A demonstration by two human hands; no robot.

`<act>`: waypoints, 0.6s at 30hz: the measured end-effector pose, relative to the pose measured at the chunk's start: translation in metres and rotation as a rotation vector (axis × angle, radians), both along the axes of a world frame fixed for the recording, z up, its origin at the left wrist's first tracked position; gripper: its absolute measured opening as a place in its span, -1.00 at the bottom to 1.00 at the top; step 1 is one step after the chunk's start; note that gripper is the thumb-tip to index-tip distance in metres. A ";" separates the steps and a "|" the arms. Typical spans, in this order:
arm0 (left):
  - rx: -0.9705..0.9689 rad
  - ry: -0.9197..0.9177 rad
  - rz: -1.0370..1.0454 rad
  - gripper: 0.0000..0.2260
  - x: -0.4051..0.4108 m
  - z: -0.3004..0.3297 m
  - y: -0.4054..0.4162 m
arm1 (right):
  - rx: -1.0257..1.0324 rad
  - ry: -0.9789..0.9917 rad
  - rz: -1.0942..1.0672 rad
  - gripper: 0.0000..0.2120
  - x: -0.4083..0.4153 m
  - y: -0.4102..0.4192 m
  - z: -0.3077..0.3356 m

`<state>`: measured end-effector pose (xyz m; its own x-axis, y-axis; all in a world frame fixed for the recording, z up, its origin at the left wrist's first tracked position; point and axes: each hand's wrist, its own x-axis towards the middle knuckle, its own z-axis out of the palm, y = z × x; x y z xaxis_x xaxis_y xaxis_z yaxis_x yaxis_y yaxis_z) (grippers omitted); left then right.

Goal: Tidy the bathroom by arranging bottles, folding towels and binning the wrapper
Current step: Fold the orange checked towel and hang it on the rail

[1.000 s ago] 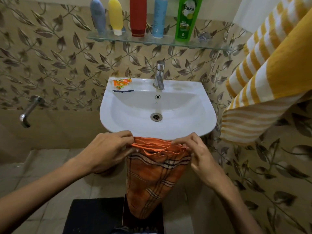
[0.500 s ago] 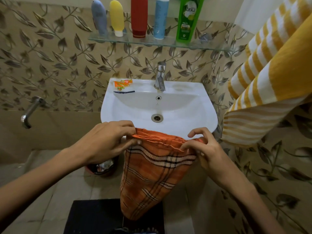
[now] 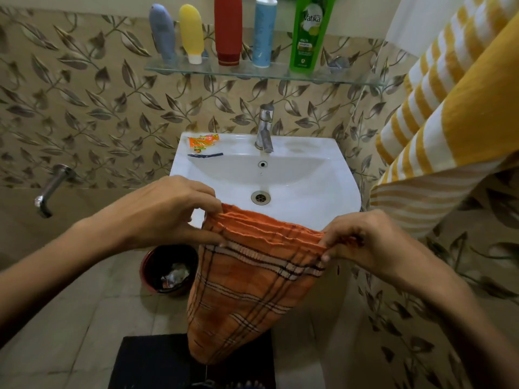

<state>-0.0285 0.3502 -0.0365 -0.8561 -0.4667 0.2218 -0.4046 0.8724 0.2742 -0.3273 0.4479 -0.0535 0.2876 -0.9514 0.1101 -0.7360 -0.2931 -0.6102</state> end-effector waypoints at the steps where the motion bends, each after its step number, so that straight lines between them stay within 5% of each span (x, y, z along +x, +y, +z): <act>1: 0.000 0.027 -0.002 -0.78 -0.001 0.002 -0.001 | -0.041 0.007 -0.010 -0.64 0.000 -0.002 0.005; 3: 0.044 0.088 -0.017 -0.92 -0.005 0.003 0.001 | -0.075 0.036 -0.034 -0.72 -0.002 -0.004 0.014; 10: 0.275 0.367 0.012 -0.93 -0.006 0.004 -0.004 | -0.183 -0.046 -0.034 -0.66 -0.003 -0.012 0.032; 13: 0.253 0.423 0.091 -0.81 -0.013 0.002 -0.010 | -0.261 -0.058 -0.092 -0.78 0.000 -0.025 0.037; 18: 0.256 0.581 0.177 -0.76 -0.022 0.011 -0.009 | -0.422 -0.141 -0.126 -0.63 -0.004 -0.031 0.052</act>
